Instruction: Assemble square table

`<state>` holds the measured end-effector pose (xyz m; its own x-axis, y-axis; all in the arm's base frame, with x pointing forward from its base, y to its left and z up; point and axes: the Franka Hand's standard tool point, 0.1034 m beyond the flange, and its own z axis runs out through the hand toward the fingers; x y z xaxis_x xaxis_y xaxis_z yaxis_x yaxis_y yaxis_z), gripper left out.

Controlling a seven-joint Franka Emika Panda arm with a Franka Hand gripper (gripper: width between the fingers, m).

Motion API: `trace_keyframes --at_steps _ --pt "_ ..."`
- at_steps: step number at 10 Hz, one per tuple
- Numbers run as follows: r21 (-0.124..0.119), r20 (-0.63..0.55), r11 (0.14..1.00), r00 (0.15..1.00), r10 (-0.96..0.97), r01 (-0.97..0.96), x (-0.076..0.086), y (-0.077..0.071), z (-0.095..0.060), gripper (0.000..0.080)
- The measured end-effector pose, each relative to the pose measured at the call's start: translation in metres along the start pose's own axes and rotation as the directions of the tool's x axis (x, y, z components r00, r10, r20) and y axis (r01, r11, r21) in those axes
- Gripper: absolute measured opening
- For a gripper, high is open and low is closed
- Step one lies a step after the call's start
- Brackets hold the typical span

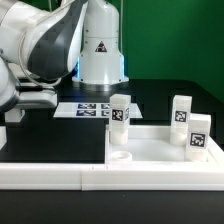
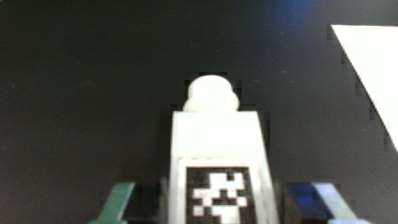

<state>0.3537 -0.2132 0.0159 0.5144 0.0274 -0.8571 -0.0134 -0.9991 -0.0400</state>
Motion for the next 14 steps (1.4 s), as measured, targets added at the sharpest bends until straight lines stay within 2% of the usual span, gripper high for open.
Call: trace_keyframes --at_steps 1,3,4,6,7,8,9,10,11,12,13,14 --pt "-0.002 0.011 1.0 1.0 -0.004 0.004 -0.004 -0.001 -0.004 0.0287" --pt "-0.007 0.004 0.999 0.999 -0.033 0.033 -0.028 -0.013 -0.043 0.0288" --pt "-0.007 -0.022 0.998 0.998 -0.065 0.064 -0.043 -0.02 -0.069 0.0288" --pt "-0.034 -0.069 0.996 0.994 -0.088 0.086 -0.06 -0.027 -0.099 0.0288" --pt "-0.016 -0.052 0.998 0.997 -0.064 0.063 -0.059 -0.018 -0.089 0.0288" --pt "-0.02 -0.078 0.998 0.995 -0.068 0.066 -0.054 -0.016 -0.089 0.0288" --pt "-0.034 -0.17 0.997 0.982 -0.078 0.073 -0.049 -0.015 -0.096 0.0288" --pt "-0.038 -0.234 0.997 0.97 -0.068 0.06 -0.052 -0.019 -0.1 0.0288" --pt "-0.042 -0.277 0.999 0.96 -0.037 0.026 -0.053 -0.034 -0.117 0.0288" --pt "-0.053 -0.315 0.999 0.949 -0.026 0.01 -0.046 -0.049 -0.135 0.0288" --pt "-0.089 -0.376 0.996 0.926 -0.038 0.005 -0.038 -0.063 -0.156 0.0288" --pt "-0.089 -0.427 0.995 0.904 0.011 -0.054 -0.037 -0.088 -0.175 0.0288"
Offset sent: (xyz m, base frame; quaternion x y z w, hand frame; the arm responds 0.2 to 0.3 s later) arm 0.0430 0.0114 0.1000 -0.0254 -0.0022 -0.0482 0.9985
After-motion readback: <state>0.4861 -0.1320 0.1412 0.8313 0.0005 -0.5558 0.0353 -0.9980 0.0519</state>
